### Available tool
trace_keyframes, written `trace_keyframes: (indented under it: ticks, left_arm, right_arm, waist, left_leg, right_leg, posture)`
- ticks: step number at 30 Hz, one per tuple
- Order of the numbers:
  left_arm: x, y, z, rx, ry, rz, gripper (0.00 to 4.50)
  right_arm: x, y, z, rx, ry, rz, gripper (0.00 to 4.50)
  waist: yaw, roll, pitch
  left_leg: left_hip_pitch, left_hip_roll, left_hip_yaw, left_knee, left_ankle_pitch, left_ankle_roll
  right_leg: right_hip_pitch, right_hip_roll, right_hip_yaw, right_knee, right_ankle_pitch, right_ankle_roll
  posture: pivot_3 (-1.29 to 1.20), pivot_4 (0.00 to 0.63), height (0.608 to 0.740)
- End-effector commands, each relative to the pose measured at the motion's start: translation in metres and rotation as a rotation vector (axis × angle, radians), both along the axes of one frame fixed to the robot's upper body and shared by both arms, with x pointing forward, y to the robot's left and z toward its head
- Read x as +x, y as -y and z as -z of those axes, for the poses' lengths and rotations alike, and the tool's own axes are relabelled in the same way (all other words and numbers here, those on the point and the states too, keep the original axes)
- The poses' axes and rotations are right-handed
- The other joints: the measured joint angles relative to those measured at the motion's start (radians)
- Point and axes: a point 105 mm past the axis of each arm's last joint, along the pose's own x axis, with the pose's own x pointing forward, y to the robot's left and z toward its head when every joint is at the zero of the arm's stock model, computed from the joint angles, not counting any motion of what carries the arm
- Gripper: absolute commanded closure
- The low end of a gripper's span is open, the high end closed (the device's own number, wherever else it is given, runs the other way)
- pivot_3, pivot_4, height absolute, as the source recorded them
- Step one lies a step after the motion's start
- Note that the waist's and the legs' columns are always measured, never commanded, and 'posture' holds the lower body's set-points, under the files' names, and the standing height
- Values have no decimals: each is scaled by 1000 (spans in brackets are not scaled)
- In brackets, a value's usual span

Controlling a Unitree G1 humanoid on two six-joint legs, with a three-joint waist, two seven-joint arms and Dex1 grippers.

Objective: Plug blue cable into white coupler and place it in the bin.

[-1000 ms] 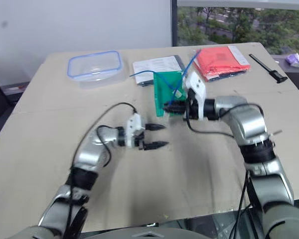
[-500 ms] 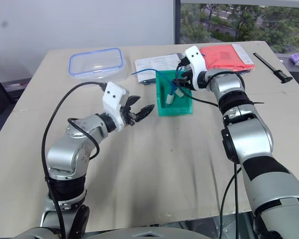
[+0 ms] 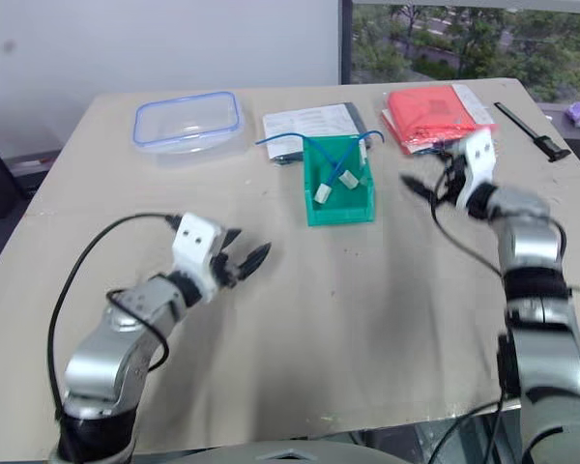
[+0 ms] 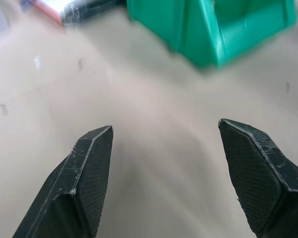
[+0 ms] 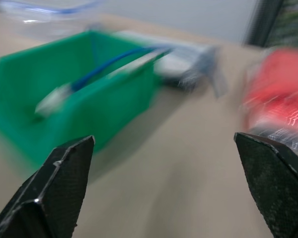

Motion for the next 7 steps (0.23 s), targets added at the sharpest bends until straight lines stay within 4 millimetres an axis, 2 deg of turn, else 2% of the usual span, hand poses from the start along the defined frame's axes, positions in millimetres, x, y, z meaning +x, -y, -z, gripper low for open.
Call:
trace_keyframes:
  ticks: [1, 4, 7]
  left_arm:
    - [-17, -3, -8, -7, 83, 7, 1039]
    - [-32, -9, 11, -9, 49, 6, 1039]
    - [-45, -10, 24, -1, 26, 21, 1039]
  right_arm:
    - [-47, 1, -7, -22, 9, -129, 39]
    - [-86, 13, 42, -69, -156, -147, 39]
    - [-102, 22, 62, -50, -222, -111, 39]
  waist:
    - [0, 0, 0]
    - [2, -2, 0]
    - [0, -2, 0]
  left_leg:
    - [1, 0, 0, 0, 0, 1]
    - [3, 0, -1, 1, -1, 1]
    - [10, 0, 1, 2, 0, 1]
  right_leg:
    - [0, 0, 0, 0, 0, 0]
    - [3, 0, -1, 0, -2, -4]
    - [9, 0, 1, -1, -2, -6]
  posture:
    - [0, 150, 736]
    - [0, 150, 736]
    - [0, 150, 736]
